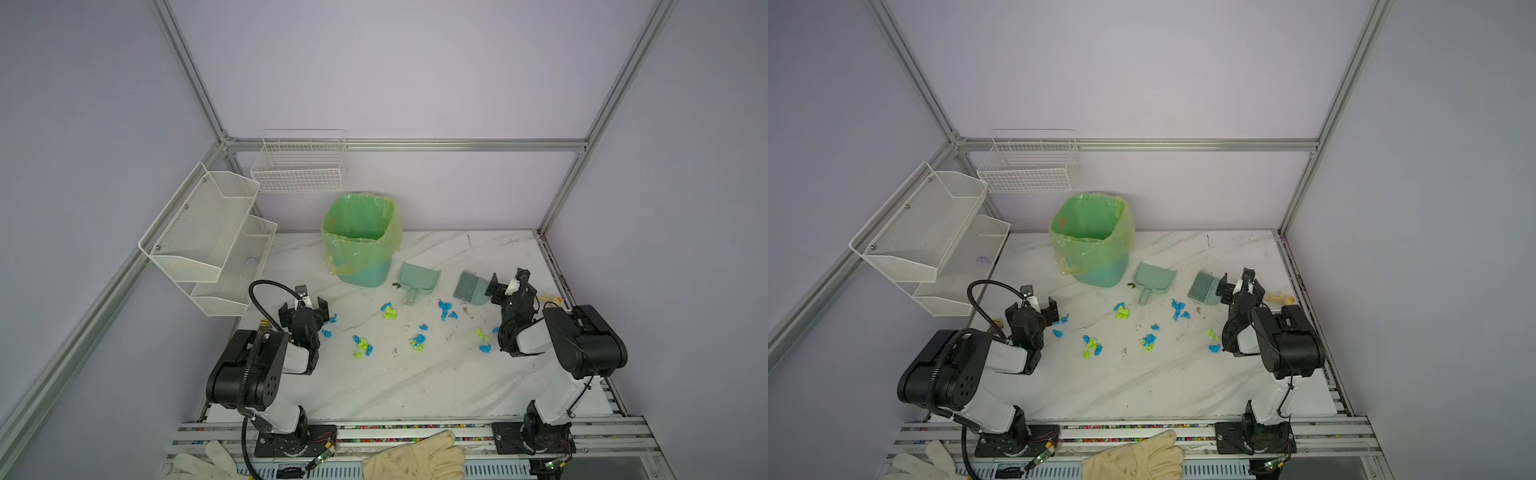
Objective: Sweep away the paper scraps from the table
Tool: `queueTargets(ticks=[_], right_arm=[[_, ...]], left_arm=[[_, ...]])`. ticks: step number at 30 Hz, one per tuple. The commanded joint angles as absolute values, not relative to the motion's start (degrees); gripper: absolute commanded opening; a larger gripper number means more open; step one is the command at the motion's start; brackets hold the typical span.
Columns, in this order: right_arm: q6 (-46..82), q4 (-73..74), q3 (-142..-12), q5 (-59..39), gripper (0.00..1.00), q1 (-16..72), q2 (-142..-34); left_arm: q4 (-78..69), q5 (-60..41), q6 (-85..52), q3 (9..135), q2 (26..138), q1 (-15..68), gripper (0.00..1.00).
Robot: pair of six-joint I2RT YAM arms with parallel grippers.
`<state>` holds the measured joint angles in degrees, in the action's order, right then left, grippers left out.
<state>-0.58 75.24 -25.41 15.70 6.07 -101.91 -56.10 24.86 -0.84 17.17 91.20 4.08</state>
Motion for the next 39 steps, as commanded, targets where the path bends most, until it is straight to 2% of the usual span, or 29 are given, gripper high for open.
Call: queueTargets(ticks=[1, 31, 33, 36, 39], right_arm=[[-1.6, 78.2, -26.1, 16.7, 0.97, 6.3, -102.2], [-1.5, 78.3, -26.0, 16.5, 0.97, 6.3, -102.2], [-1.6, 78.7, -25.9, 16.7, 0.97, 6.3, -102.1], [-1.4, 71.2, -28.2, 17.3, 0.97, 6.4, -98.0], [-0.8, 53.3, -35.8, 17.9, 0.97, 6.4, -94.7]], left_arm=[[-58.4, 24.9, -0.8, 20.6, 91.0, 3.7, 1.0], [-58.4, 24.9, -1.0, 20.6, 90.8, 3.7, 1.0], [-59.3, 27.4, -0.9, 20.2, 90.4, 3.9, 1.0], [-58.3, 25.4, -0.5, 19.5, 88.7, 4.0, 1.0], [-61.7, 27.7, 0.8, 18.0, 87.0, 4.7, 1.0]])
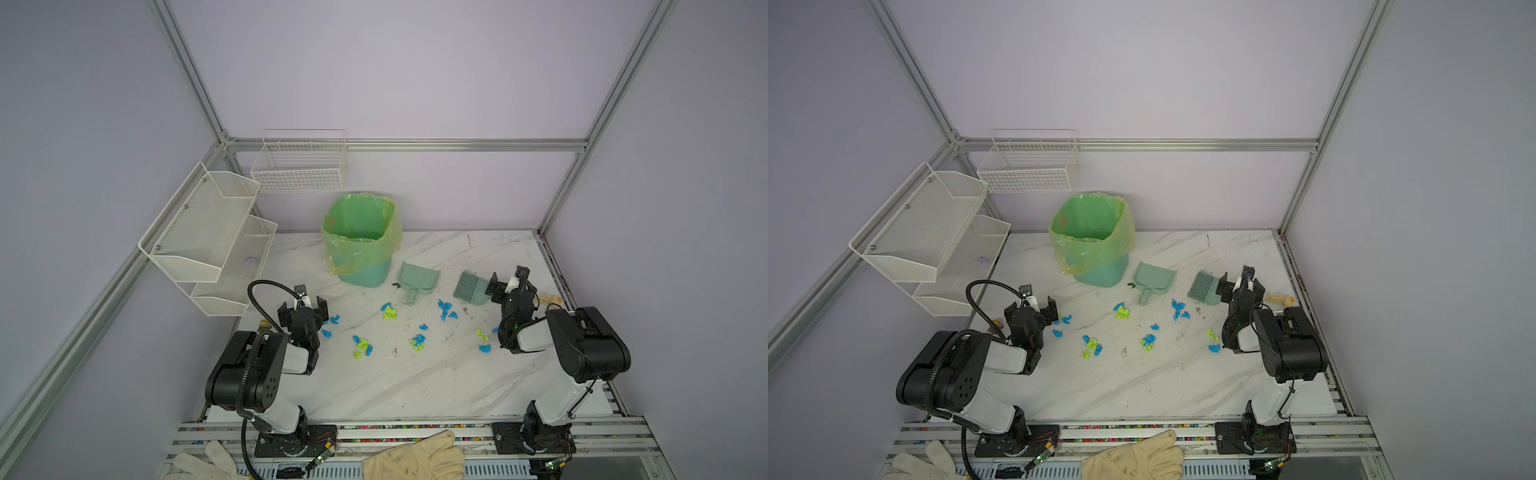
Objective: Sweep away the paper scraps from the table
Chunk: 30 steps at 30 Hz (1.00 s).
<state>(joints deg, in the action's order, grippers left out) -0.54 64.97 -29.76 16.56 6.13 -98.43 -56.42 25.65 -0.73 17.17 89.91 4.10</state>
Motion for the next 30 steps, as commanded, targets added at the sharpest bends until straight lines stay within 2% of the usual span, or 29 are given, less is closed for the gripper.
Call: queueTargets(ticks=[1, 5, 8, 11, 14, 17, 23, 30], right_arm=[[-1.6, 49.2, -38.0, 18.9, 0.97, 6.7, -94.6], [-4.6, 38.2, -43.8, 28.2, 0.97, 9.7, -94.8], [-3.7, 27.9, -49.1, 32.3, 0.97, 11.8, -95.7], [0.0, 15.7, -54.9, 36.6, 0.97, 14.2, -96.5], [2.2, 4.4, -60.1, 34.9, 0.97, 14.8, -98.2], [3.9, -3.8, -62.9, 30.6, 0.97, 15.2, -99.5], [6.4, -8.5, -61.7, 23.2, 0.97, 15.6, -98.9], [8.4, -13.4, -62.9, 20.3, 0.97, 16.7, -101.9]], left_arm=[[-58.0, 33.5, 0.6, 18.7, 83.9, 6.1, 1.0], [-40.0, 37.5, -4.1, 21.9, 70.5, 6.6, 1.0], [-35.1, 34.9, -6.1, 22.2, 65.7, 7.6, 1.0], [-31.9, 35.4, -3.9, 22.7, 61.5, 12.5, 1.0], [-27.3, 41.2, -3.3, 24.9, 56.9, 22.6, 1.0], [-24.8, 42.7, -3.2, 25.8, 53.5, 31.5, 1.0], [-9.7, 42.4, -9.2, 32.7, 52.5, 43.3, 1.0], [-7.0, 44.0, -11.9, 35.3, 56.7, 55.7, 1.0]])
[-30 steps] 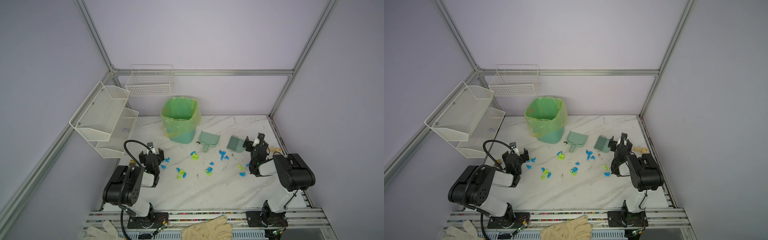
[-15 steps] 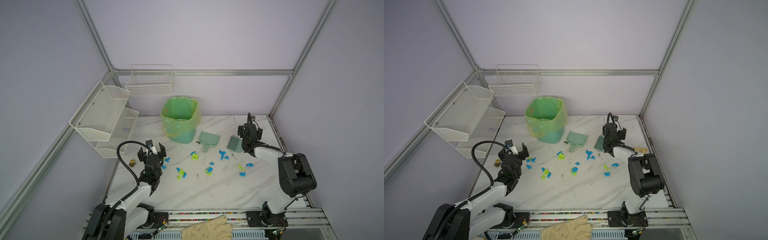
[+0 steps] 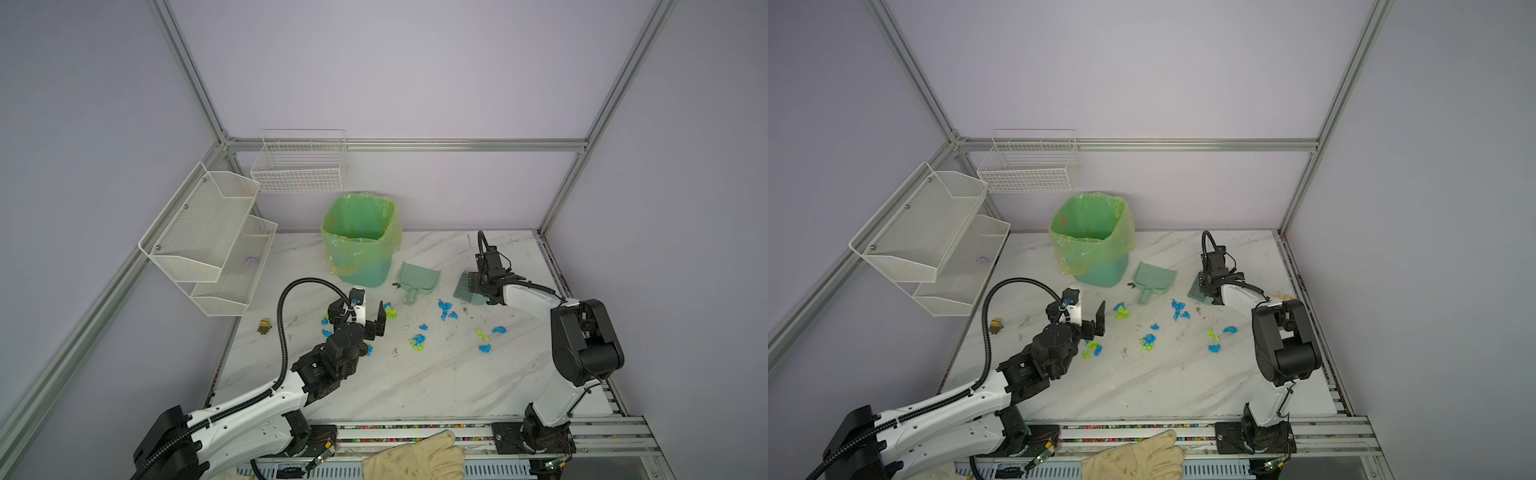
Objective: Sweep away the paper scraps from the table
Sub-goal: 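Reach the right gripper toward the mint-green brush while the left arm extends forward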
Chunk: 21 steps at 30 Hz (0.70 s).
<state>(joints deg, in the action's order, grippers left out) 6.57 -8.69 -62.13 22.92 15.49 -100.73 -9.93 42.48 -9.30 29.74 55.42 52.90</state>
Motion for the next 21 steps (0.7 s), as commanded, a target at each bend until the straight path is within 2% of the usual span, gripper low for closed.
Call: queueTargets(ticks=[1, 8, 21], right_arm=[[8.4, -13.3, -62.7, 20.0, 0.97, 17.2, -101.7], [8.4, -13.8, -63.2, 15.1, 0.97, 18.5, -101.9], [7.7, -15.9, -69.8, 19.9, 0.96, 18.7, -110.7]], left_arm=[[-7.0, 43.8, -13.1, 35.6, 57.6, 57.2, 1.0], [-6.2, 42.7, -17.5, 38.3, 62.8, 61.6, 1.0], [-4.6, 41.6, -18.5, 39.3, 63.1, 61.9, 1.0]])
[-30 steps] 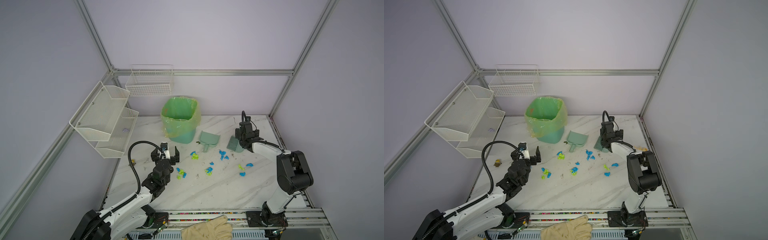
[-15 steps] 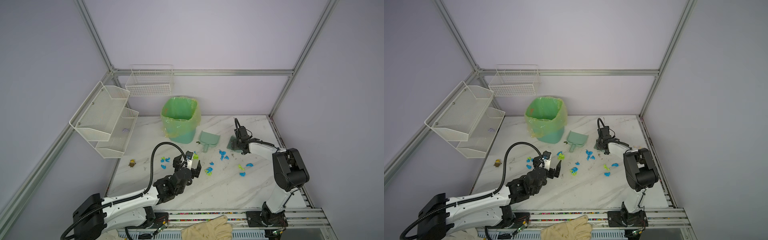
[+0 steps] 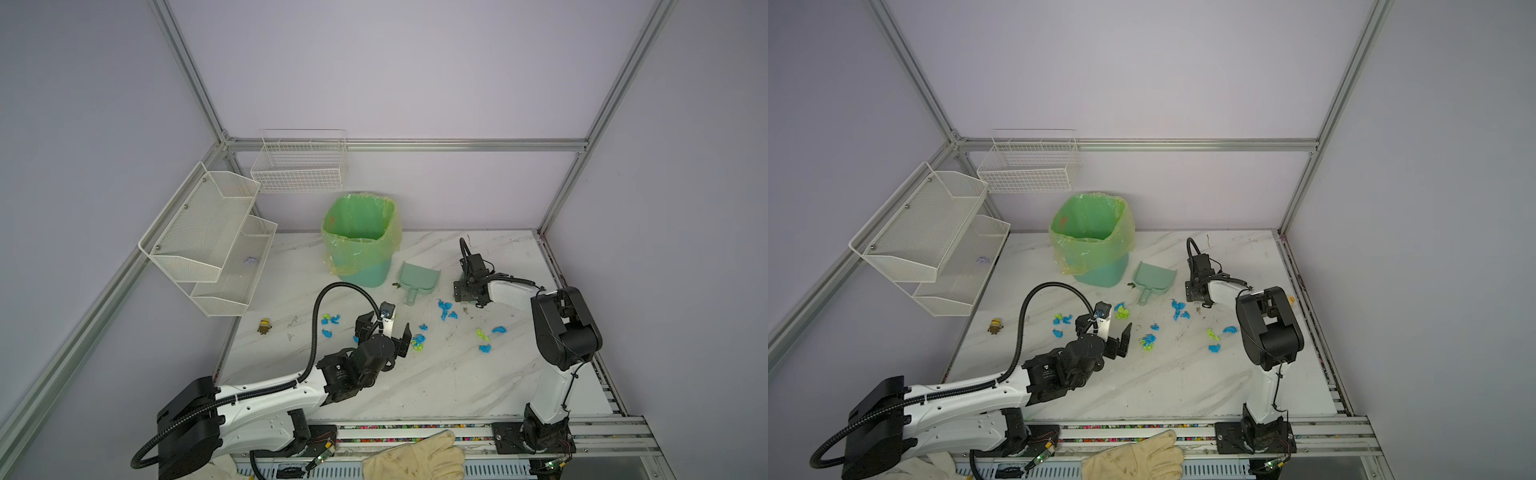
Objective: Sweep away the paper scraps from the table
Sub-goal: 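Reach the right gripper toward the mint-green brush while the left arm extends forward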
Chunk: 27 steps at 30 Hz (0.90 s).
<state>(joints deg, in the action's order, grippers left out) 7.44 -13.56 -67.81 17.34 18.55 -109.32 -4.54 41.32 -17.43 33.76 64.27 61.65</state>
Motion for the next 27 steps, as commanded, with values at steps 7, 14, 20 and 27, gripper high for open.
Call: queueTargets(ticks=[7, 14, 20, 27], right_arm=[[7.1, -15.9, -76.1, 20.3, 0.95, 18.7, -118.0], [8.2, -15.6, -86.9, 17.1, 0.94, 17.2, -126.3], [10.1, -14.8, -93.4, 9.8, 0.91, 13.6, -127.3], [8.8, -14.3, -83.7, 7.1, 0.94, 13.2, -114.3]], left_arm=[[-2.8, 42.4, -18.3, 40.0, 63.5, 61.9, 0.99], [0.0, 42.5, -18.4, 42.6, 65.8, 61.9, 1.0], [0.5, 41.3, -18.5, 45.0, 68.5, 61.9, 1.0], [0.0, 40.3, -17.3, 47.7, 71.3, 61.9, 1.0]])
